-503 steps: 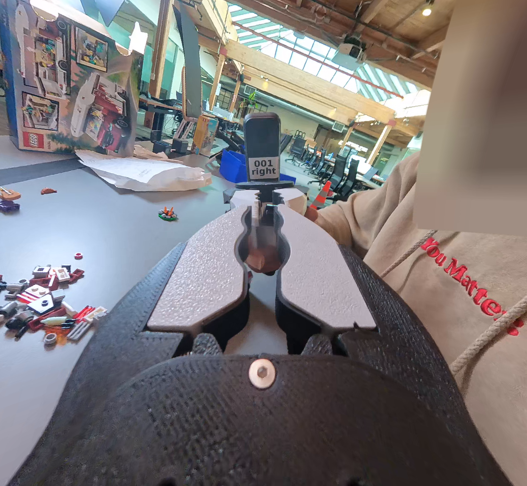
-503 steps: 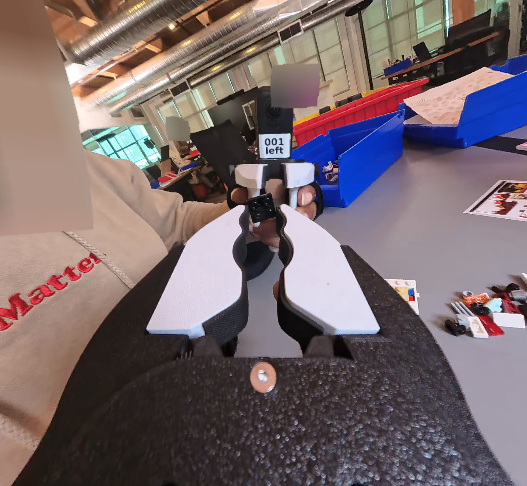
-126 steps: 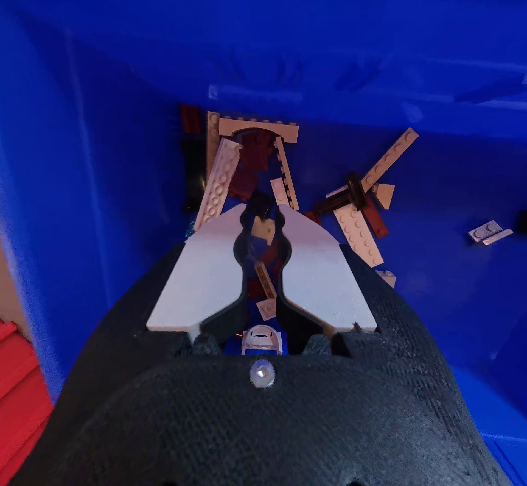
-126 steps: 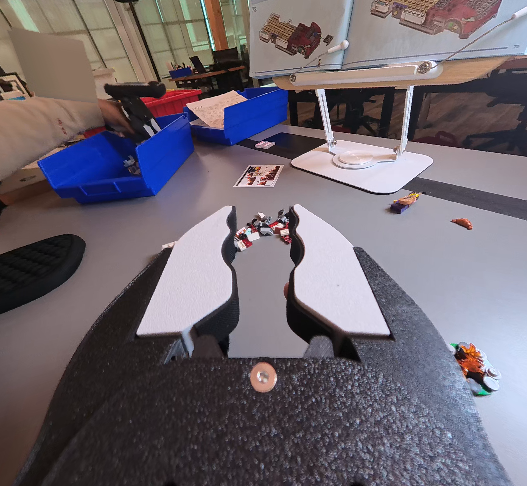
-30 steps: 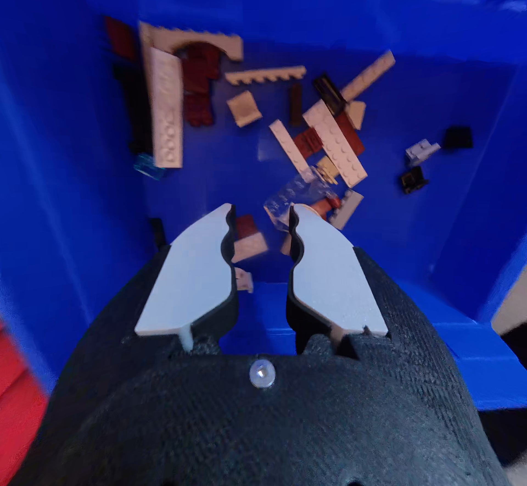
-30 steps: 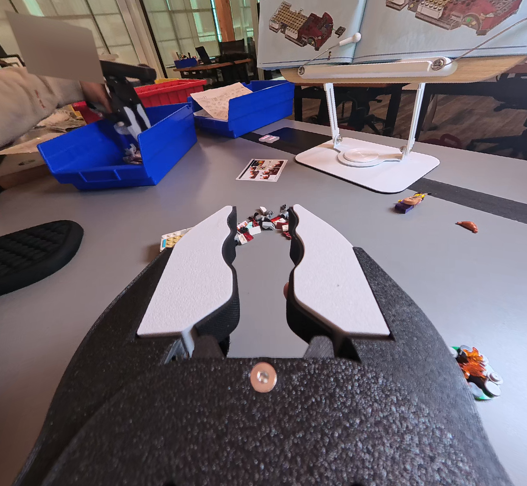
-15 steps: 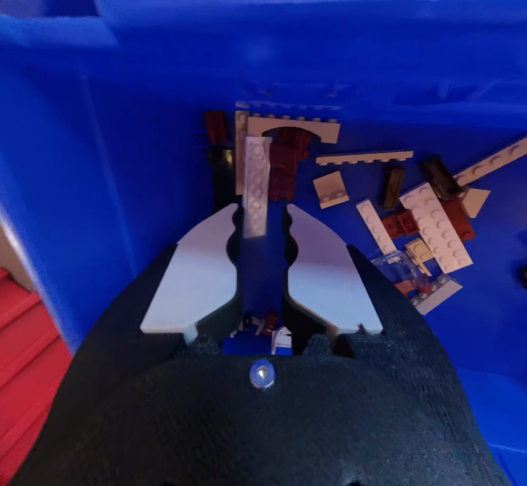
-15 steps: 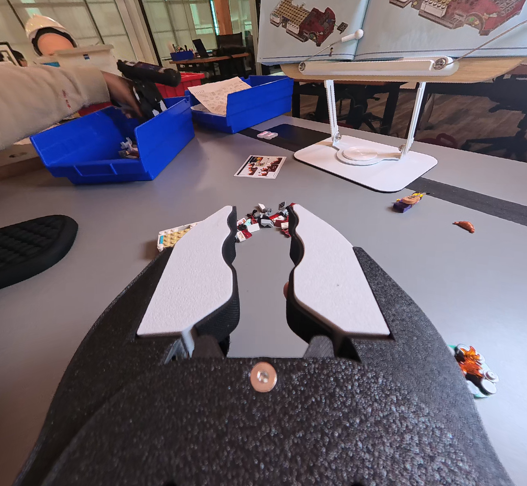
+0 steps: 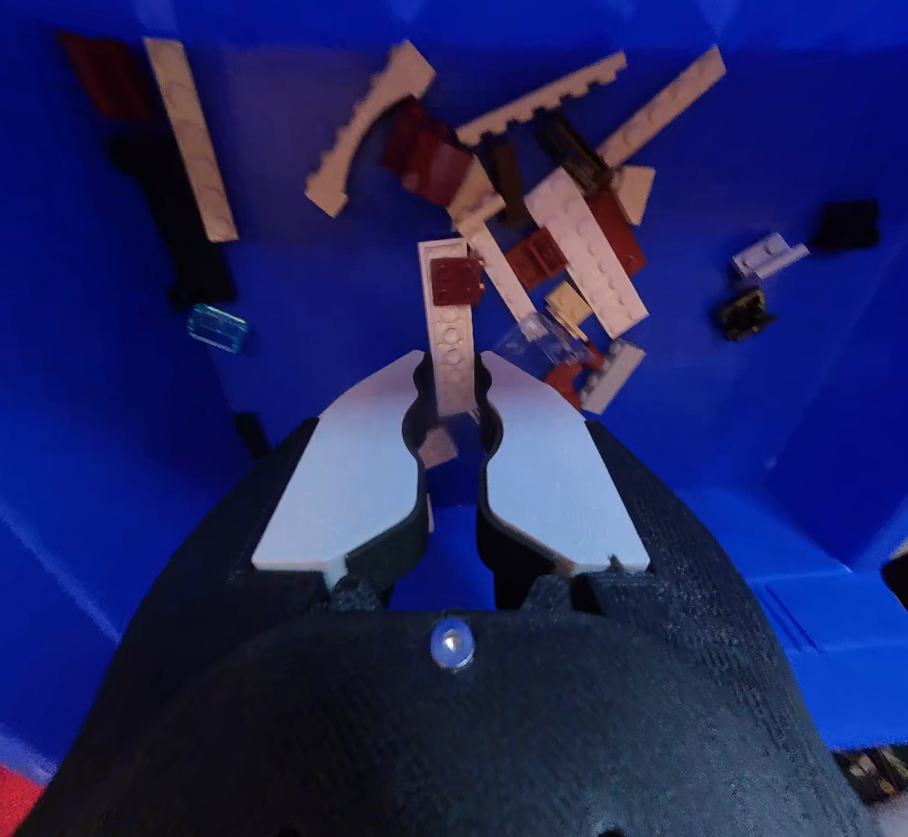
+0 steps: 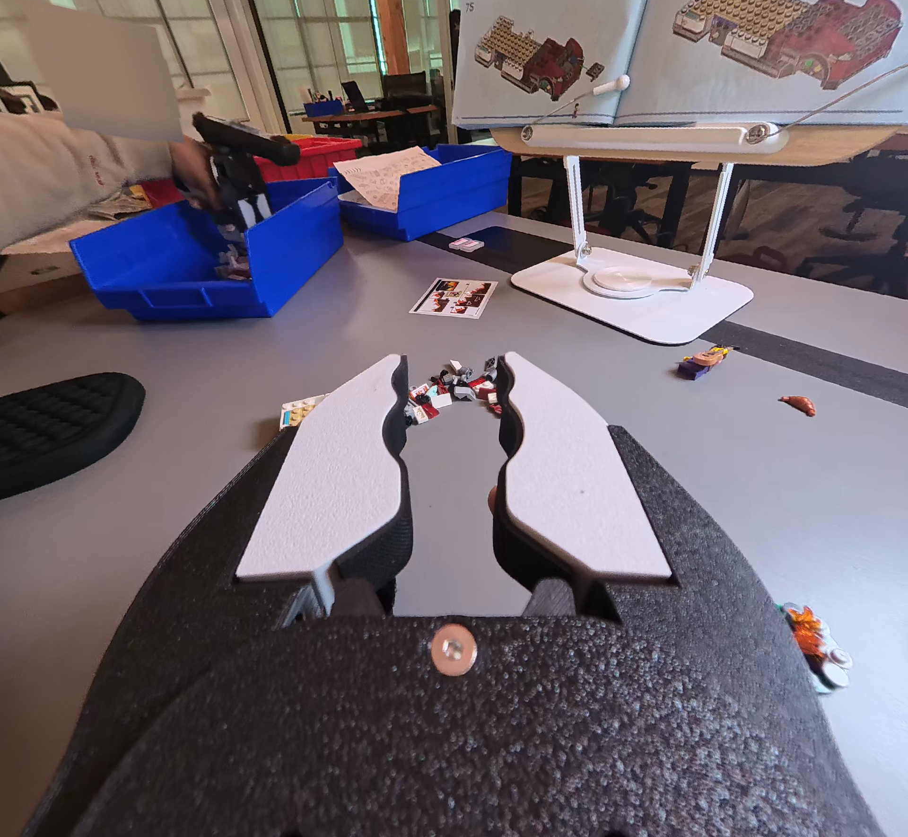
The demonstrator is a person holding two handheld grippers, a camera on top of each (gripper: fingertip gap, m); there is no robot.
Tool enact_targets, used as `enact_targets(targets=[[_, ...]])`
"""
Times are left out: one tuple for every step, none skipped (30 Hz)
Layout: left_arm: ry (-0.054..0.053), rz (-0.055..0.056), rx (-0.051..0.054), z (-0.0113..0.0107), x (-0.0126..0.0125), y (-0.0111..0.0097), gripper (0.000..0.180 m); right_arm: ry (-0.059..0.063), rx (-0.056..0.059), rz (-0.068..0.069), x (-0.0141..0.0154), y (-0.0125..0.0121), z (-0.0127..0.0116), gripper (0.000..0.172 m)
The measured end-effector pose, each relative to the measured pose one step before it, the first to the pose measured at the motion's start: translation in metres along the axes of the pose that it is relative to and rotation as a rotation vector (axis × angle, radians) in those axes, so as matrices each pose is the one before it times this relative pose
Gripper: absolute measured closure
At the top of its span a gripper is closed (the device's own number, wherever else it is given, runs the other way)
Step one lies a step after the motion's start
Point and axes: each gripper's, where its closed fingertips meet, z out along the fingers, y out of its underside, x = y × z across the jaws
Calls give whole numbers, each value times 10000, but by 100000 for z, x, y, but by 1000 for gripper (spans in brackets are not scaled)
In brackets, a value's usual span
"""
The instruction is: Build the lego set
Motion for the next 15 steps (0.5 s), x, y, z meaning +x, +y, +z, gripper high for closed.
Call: enact_targets(targets=[[237, -29, -46, -225, 528, 411, 163, 26, 44, -35, 31, -109, -55, 137], [128, 9, -46, -223, 379, 365, 162, 24, 50, -23, 35, -109, -53, 137], [-18, 60, 0, -261, 181, 256, 157, 18, 56, -9, 13, -106, -40, 137], [-51, 39, 19, -306, 80, 187, 153, 19, 47, -5, 30, -87, -36, 137], [-50, 6, 90, -334, 20, 34, 150, 34, 23, -9, 57, -39, -15, 137], [-108, -13, 189, -336, -149, -168, 149, 34, 10, -17, 51, -22, -7, 137], [-134, -38, 226, -298, -266, -268, 148, 13, 8, -8, 15, 1, 1, 137], [-159, -49, 245, -224, -368, -373, 147, -3, 2, 5, -12, 7, 11, 137], [-210, -54, 289, -129, -491, -486, 144, 2, -5, 1, -2, 16, 6, 137], [-177, -73, 270, -16, -464, -517, 143, 11, -10, -12, -1, 23, 15, 137], [-83, -78, 225, 110, -299, -485, 141, 11, -8, -14, -2, 22, 2, 137], [-54, -71, 183, 216, -244, -463, 138, 11, -4, -8, 1, 6, 9, 137], [29, -59, 109, 303, -74, -362, 137, 12, -5, -2, 12, -4, 4, 137], [82, -43, 24, 400, 53, -253, 135, 10, -5, -1, 9, 6, 5, 137], [33, -1, -54, 438, 17, -146, 132, 9, -4, -6, 10, -4, 5, 137]])
